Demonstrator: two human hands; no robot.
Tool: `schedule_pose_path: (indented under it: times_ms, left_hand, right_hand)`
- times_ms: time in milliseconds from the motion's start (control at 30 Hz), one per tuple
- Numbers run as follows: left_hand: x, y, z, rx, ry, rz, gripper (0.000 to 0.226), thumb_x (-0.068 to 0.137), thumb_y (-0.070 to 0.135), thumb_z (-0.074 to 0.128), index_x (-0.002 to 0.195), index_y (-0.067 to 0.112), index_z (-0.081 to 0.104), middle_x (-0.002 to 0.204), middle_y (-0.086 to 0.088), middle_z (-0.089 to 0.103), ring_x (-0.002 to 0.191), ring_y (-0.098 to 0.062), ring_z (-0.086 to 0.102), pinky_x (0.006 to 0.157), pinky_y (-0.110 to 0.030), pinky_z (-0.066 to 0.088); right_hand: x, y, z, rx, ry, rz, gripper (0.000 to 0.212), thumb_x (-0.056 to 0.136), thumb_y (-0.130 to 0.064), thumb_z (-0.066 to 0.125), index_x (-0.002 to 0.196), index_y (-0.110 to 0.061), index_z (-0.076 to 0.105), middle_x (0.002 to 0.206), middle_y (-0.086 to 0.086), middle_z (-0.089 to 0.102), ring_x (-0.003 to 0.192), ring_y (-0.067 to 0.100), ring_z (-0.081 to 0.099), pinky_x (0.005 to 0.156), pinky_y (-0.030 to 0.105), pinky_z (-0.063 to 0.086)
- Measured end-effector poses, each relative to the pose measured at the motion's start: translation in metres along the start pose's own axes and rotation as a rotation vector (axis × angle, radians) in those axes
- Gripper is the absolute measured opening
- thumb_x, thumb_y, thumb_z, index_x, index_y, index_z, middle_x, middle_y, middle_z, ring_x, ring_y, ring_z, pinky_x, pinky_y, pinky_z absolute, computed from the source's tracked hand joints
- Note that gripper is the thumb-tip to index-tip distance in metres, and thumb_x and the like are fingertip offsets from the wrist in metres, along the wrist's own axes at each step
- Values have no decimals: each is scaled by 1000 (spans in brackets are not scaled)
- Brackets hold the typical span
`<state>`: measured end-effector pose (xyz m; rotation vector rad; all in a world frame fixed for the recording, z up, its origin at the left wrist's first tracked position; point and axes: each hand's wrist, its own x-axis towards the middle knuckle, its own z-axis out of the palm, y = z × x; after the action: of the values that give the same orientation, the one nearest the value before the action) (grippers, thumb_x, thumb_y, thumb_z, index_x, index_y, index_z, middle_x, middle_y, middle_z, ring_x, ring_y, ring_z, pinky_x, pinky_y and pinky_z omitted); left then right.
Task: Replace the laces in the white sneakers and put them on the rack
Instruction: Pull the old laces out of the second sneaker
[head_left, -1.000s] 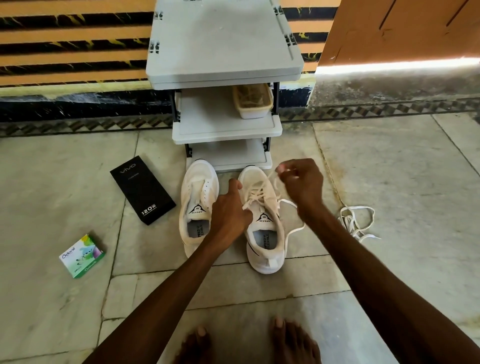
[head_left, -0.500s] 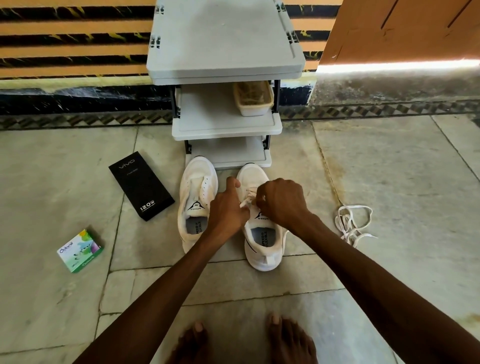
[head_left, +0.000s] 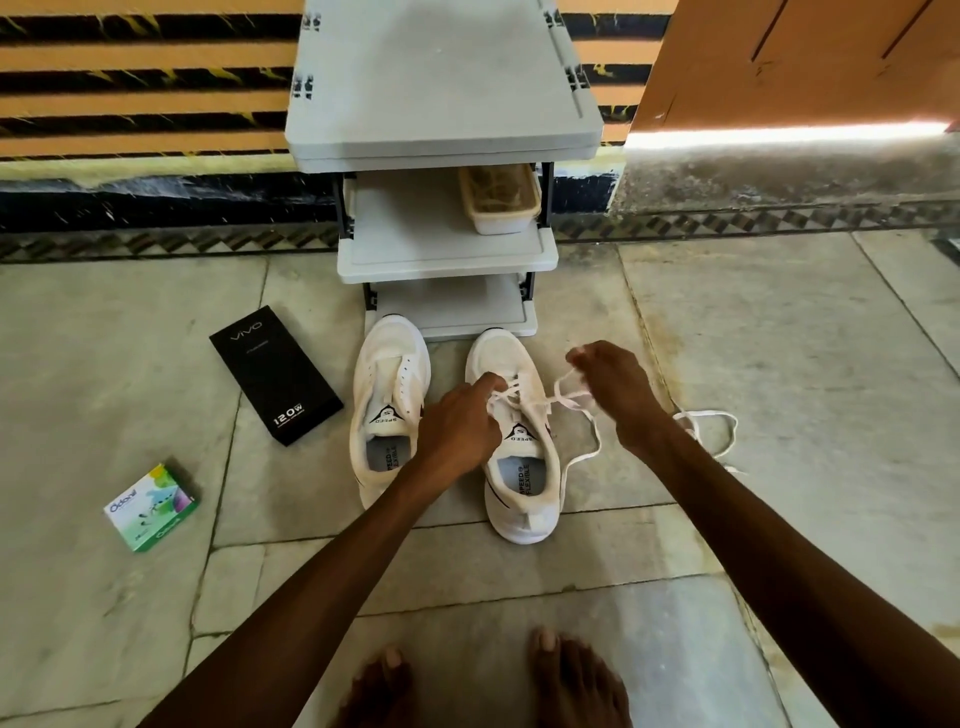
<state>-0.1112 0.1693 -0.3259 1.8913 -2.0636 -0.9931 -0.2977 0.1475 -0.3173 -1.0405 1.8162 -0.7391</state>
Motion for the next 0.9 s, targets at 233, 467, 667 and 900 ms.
schedule_pose_path:
  times_ms: [233, 467, 667, 900]
  left_hand:
    - [8, 2, 1, 54, -33, 53, 35, 89, 13, 51, 119, 29, 60, 124, -5, 55, 110, -27, 55, 91, -36, 48]
    - [14, 5, 4, 87, -83, 43, 20, 93, 14, 55, 110, 22, 63, 119, -4, 42, 102, -29, 55, 88, -36, 50]
    - [23, -6, -18, -1338, -103, -405, 33, 79, -18, 53, 72, 14, 55, 75, -2, 59, 80, -16, 57, 73, -23, 45]
    - [19, 1, -26, -512, -202, 80, 16, 90, 29, 67, 88, 15, 74, 81, -3, 72, 80, -12, 64, 76, -23, 50]
  right_hand:
    - [-44, 1, 21, -877, 101, -256, 43, 86, -61, 57, 114, -29, 65, 132, 2, 54, 127, 30, 42, 105, 53, 29]
    - [-50, 7, 32, -817, 81, -315, 32, 95, -34, 54, 73, -11, 57, 73, 8, 62, 70, 30, 62, 51, 27, 31]
    - [-36, 23, 20, -424, 77, -148, 37, 88, -29, 62, 71, 2, 69, 62, 17, 67, 58, 29, 66, 64, 41, 56]
    - [-39, 20, 26, -543, 96, -232, 39, 90, -33, 61, 70, 0, 68, 62, 15, 66, 60, 28, 62, 64, 37, 53]
